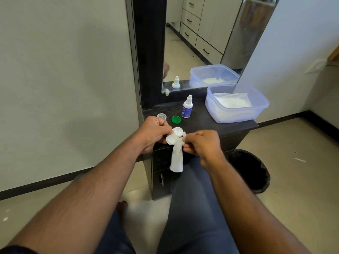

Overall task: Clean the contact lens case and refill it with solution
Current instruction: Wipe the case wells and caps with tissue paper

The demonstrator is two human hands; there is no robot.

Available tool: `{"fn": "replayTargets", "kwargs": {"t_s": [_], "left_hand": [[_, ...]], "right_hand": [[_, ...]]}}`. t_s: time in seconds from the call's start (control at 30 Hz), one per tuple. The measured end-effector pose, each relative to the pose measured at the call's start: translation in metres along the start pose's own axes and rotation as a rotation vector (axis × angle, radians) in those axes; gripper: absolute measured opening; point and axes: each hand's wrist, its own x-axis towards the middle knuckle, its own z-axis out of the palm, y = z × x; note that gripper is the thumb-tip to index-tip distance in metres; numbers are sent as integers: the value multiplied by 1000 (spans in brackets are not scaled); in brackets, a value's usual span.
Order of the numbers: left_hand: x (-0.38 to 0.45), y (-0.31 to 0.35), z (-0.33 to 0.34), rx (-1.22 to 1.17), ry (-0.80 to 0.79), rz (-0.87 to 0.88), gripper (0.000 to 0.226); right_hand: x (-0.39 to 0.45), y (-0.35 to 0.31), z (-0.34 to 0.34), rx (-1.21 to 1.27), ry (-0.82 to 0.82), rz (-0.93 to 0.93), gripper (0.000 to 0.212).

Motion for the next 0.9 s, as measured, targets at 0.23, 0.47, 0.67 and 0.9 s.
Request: {"fn": "replayTargets", "kwargs": {"t_s": [0.23, 0.47, 0.67, 0.9], "left_hand": [[-4, 8, 1, -137, -37, -81, 12], [-8, 10, -3, -183, -89, -79, 16], [-8, 5, -8, -321, -81, -73, 6], [-6, 6, -5, -354, -14, -72, 5]], "right_hand": [[-11, 9, -26, 1, -9, -269, 7], [-7, 5, -14, -208, 54, -534, 14], [-6, 10, 0, -154, 89, -579, 13], [-2, 8, 5, -250, 86, -618, 16]]}}
